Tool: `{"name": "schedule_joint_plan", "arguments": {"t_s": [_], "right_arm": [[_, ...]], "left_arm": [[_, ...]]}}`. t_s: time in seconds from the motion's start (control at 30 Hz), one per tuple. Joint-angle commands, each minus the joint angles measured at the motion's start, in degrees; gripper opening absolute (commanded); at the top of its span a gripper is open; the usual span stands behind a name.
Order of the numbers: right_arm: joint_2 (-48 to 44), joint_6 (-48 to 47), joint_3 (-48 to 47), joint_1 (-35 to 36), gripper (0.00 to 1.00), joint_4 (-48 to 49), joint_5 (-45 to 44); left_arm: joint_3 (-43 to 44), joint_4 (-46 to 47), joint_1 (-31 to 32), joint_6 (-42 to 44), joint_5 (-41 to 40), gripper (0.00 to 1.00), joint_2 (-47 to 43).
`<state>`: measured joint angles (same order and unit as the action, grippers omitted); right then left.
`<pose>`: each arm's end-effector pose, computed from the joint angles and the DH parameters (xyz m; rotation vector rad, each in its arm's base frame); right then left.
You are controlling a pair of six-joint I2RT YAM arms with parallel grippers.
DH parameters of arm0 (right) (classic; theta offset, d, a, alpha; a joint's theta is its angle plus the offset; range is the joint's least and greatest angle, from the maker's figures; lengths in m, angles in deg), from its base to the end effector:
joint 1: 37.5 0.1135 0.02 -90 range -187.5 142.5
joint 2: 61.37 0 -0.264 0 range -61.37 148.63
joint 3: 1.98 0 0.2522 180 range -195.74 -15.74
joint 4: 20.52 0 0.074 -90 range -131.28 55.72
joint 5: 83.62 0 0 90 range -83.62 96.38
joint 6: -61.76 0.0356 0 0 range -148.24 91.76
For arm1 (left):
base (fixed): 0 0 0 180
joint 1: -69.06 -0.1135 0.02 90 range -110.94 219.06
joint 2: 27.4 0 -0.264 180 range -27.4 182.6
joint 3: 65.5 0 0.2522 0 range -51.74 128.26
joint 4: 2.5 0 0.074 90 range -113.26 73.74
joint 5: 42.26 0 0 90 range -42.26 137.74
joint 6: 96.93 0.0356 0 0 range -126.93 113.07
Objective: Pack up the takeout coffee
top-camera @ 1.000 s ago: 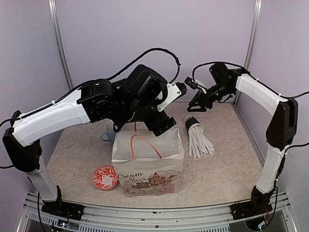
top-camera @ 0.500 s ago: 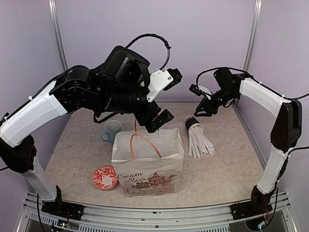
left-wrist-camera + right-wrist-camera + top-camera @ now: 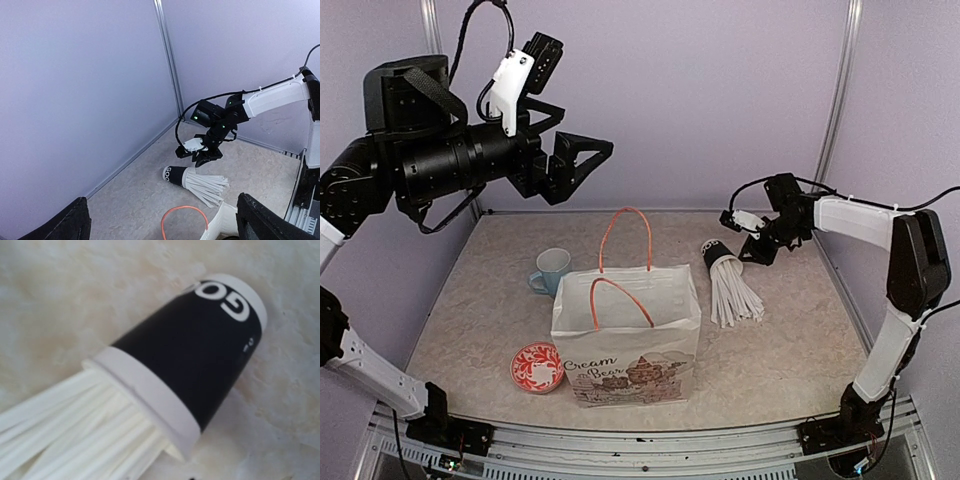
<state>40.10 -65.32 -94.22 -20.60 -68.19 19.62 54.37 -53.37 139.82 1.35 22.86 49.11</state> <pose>0.3620 0.1185 0.2408 -1.2260 2.2150 0.1574 0.0956 -0.2284 0.5295 0.8177 1.5014 -0.4467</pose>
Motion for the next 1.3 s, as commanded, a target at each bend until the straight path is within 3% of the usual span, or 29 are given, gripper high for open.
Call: {"name": "schedule_joint_plan", "arguments": {"t_s": [0.0,0.63,1.27], "right_arm": [[-0.9,-1.7,3.0,-0.2,0.25,6.6,-3.1],[-1.3,-2.8,13.9,1.9,0.23,24.2,-6.6],[1.0,-0.9,15.4,2.7,0.23,29.4,-7.3]], "left_arm": [[-4.5,5.7,-1.6,-1.1,-2.5,0.99,-1.8],[-5.3,5.2,-4.5,-1.5,-2.5,0.99,-1.3],[-7.4,5.6,-6.3,-2.1,-0.5,0.99,-0.8]]}}
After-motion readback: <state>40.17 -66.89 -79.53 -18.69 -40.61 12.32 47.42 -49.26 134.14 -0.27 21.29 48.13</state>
